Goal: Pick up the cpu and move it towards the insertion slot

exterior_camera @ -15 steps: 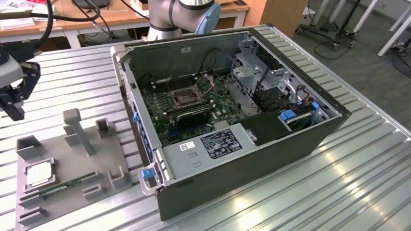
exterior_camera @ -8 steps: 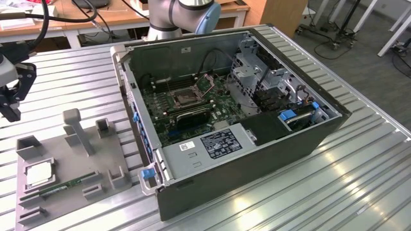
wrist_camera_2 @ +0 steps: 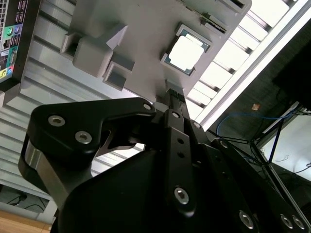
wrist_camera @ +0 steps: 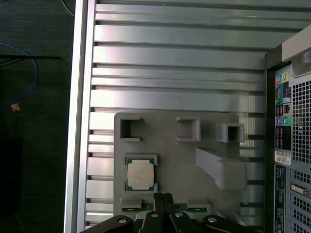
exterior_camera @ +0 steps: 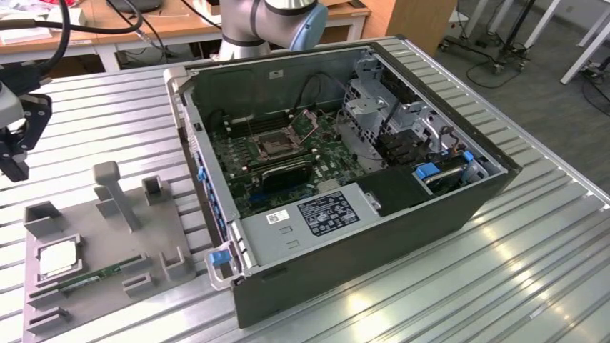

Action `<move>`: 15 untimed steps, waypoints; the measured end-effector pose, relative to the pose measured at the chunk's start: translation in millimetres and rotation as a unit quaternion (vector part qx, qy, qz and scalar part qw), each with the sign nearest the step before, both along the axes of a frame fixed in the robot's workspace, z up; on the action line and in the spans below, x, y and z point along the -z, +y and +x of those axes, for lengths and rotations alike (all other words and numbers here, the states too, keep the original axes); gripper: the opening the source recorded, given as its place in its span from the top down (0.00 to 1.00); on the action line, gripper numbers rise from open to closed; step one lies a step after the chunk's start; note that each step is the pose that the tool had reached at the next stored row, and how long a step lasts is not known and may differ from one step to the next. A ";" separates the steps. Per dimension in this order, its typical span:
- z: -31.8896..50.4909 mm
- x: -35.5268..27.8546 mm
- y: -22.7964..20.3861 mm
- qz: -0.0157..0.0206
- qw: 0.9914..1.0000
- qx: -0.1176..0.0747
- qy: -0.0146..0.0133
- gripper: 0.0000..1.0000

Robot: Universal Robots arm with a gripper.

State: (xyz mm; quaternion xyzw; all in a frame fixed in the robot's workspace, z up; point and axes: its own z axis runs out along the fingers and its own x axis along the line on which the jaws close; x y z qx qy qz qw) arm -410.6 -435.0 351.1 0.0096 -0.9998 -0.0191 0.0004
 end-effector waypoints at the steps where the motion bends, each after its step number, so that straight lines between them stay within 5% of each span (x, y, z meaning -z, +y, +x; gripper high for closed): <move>1: -0.4 0.1 0.0 0.000 1.000 0.000 0.000 0.89; 15: -7.5 5.6 0.0 0.000 1.000 0.000 0.000 0.89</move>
